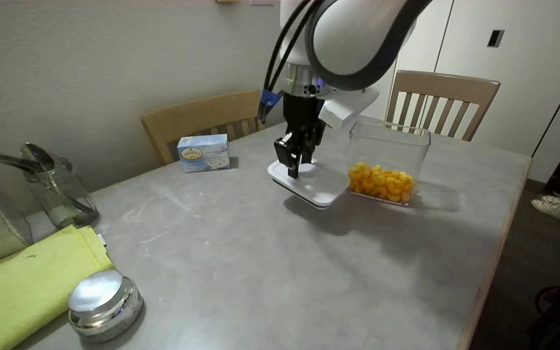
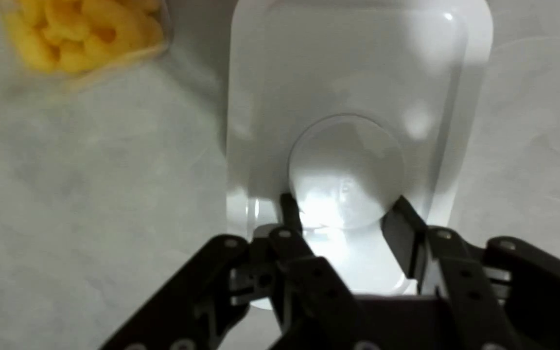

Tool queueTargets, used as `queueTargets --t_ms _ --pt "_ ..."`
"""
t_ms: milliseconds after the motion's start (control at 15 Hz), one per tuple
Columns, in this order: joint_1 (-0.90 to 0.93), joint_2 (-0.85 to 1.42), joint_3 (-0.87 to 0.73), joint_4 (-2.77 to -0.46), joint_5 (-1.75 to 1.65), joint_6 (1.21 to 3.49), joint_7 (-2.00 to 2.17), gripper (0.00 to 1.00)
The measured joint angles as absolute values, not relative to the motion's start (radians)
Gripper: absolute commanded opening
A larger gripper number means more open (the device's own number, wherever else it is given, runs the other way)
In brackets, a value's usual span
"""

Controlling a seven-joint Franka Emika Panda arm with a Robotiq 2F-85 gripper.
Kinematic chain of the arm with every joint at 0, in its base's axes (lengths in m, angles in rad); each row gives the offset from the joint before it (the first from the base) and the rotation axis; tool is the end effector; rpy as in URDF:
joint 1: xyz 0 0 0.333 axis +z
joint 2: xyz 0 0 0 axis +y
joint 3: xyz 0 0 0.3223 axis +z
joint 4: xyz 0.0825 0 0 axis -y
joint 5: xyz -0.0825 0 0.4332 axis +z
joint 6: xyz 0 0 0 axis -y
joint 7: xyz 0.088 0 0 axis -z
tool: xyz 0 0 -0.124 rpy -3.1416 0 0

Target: Put the white lid on the container

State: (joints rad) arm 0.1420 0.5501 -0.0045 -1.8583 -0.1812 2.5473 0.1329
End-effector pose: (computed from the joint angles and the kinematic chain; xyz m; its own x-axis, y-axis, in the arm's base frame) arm 0.6877 0.0959 0.1873 0.9775 0.1541 0.1442 0.1398 -0.9846 0.1047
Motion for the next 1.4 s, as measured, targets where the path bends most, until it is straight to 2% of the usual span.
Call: queueTargets --t_ms 733,1400 --pt "0.121 0.403 0.021 -1.829 -0.183 2.449 -0.127 0.22" --pt "0.087 0.394 0.051 -1.636 -0.129 2.155 -0.289 0.22"
